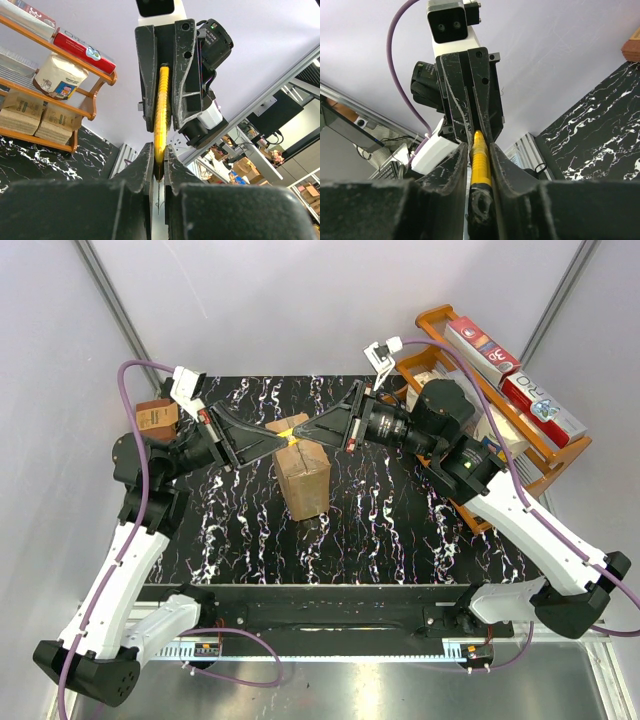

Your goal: Unpack the express box

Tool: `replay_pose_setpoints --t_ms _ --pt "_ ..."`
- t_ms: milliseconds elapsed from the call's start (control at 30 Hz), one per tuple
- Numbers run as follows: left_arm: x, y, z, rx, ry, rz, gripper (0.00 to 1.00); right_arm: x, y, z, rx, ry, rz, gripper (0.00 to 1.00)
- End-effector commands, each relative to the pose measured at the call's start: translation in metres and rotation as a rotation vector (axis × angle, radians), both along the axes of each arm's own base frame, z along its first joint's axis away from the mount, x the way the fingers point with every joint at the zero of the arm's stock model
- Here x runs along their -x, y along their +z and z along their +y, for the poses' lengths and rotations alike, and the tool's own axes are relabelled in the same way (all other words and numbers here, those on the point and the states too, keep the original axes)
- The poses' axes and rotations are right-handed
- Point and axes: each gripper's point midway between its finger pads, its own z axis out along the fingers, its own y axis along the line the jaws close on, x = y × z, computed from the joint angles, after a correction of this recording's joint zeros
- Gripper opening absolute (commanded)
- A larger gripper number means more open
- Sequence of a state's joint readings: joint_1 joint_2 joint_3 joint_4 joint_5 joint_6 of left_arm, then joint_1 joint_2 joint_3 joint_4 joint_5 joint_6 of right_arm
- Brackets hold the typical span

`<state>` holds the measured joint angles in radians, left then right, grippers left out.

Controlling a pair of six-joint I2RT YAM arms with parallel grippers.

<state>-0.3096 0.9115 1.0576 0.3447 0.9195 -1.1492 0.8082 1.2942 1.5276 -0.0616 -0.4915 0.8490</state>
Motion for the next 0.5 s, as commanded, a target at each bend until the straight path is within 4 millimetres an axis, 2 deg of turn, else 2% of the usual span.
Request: replay_pose_setpoints --t_ms 0,67,133,167,200,300,367,400,467 --pt "-0.003 -0.004 0.000 -0.003 0.009 0.000 0.00 0.018 0.022 -0.007 -0.037 0.043 -0.054 0.22" --pt "-0.004 -0.005 -0.001 -0.003 0.008 0.004 0.00 0.018 0.020 -0.006 -0.034 0.042 -0.051 0.14" --pt "-0.004 -0.005 -0.001 -0.005 0.009 0.006 0.01 0.017 0.019 -0.006 -0.031 0.040 -0.049 0.00" --pt "-0.005 -0.006 -0.001 -0.007 0.012 0.006 0.05 0.016 0.017 -0.005 -0.025 0.038 -0.042 0.00" --pt "-0.007 -0.007 -0.001 -0.012 0.014 0.018 0.26 0.015 0.015 -0.006 -0.021 0.031 -0.039 0.00" --pt "-0.011 -0.011 -0.002 -0.034 0.032 0.029 0.72 0.009 0.008 -0.007 0.004 -0.009 -0.026 0.00" --pt "-0.017 -0.011 0.001 -0.054 0.073 0.008 0.82 0.000 -0.002 -0.009 0.043 -0.061 -0.016 0.00" --pt "-0.021 -0.020 0.001 -0.080 0.086 0.045 0.84 -0.002 -0.005 -0.012 0.057 -0.082 -0.017 0.00" --pt "-0.031 -0.021 0.007 -0.110 0.164 0.022 0.90 -0.013 -0.017 -0.016 0.103 -0.149 -0.016 0.00"
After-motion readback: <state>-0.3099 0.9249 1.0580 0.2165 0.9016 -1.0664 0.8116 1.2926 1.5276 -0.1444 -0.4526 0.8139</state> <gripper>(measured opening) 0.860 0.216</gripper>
